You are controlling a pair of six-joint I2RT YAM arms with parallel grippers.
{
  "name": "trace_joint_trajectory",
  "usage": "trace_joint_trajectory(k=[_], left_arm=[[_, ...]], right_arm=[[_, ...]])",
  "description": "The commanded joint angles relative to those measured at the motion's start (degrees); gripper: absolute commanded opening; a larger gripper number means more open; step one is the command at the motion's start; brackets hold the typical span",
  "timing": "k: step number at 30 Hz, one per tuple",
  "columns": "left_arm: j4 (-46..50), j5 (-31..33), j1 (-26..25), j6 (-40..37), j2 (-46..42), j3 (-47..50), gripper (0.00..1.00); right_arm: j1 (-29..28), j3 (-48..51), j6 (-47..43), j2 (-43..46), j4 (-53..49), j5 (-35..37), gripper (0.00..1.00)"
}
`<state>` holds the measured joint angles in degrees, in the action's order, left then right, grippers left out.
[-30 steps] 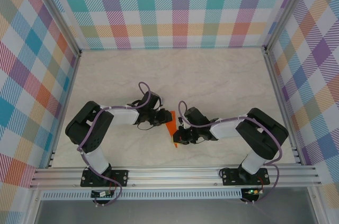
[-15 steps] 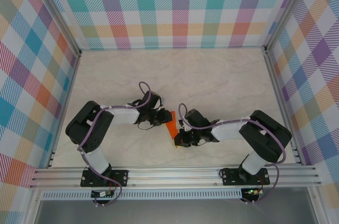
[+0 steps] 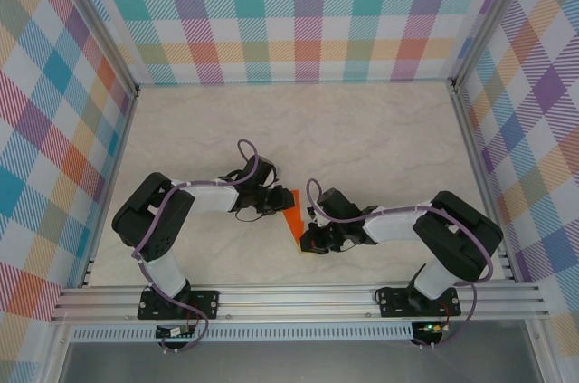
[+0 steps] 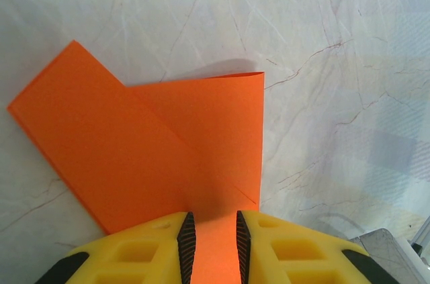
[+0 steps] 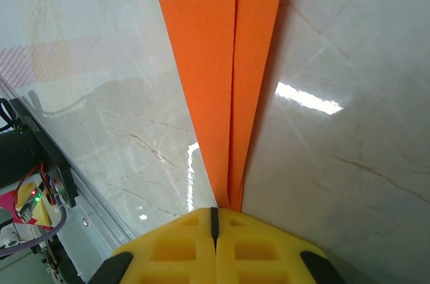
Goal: Fold a paper plane with a square sheet of paper (pick it up from the middle)
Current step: Fold the wing for the fifth time at the center of the table.
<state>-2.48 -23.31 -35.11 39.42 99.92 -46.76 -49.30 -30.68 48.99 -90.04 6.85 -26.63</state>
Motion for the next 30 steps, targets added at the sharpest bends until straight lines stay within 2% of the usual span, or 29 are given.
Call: trace_joint_trajectory(k=[1,7,10,15,19,24,30], left_arm=[[3.75,4.23,-0.13,-0.75,2.2,-0.08,0.27],[3.79,4.12,-0.13,-0.85,2.56,-0.43,0.27],[3.53,3.56,-0.14,-0.98,2.06,-0.43,0.28],[7.55,4.78,-0.22,-2.12,-0.95,-2.86,0.33],[13.95,7.65,-0.85,-2.98,-5.33,-6.3,0.41],[23.37,14.96,-3.38,-3.24,-11.54,-9.55,0.67],[31.57,25.69,-7.53,1.9,-16.22,-10.13,0.77]], right_arm=[[-0.9,2.25,-1.73,0.3,-10.1,0.78,0.05],[-0.87,2.84,-1.8,0.6,-10.29,1.74,0.05],[-0.88,2.95,-1.3,3.41,-9.71,3.09,0.06],[-0.56,1.98,-1.14,12.77,-16.86,11.2,0.12],[1.06,2.58,0.11,19.96,-23.12,17.92,0.21],[3.18,4.82,1.96,26.61,-24.66,21.35,0.34],[4.45,4.71,1.83,27.49,-24.98,21.95,0.39]])
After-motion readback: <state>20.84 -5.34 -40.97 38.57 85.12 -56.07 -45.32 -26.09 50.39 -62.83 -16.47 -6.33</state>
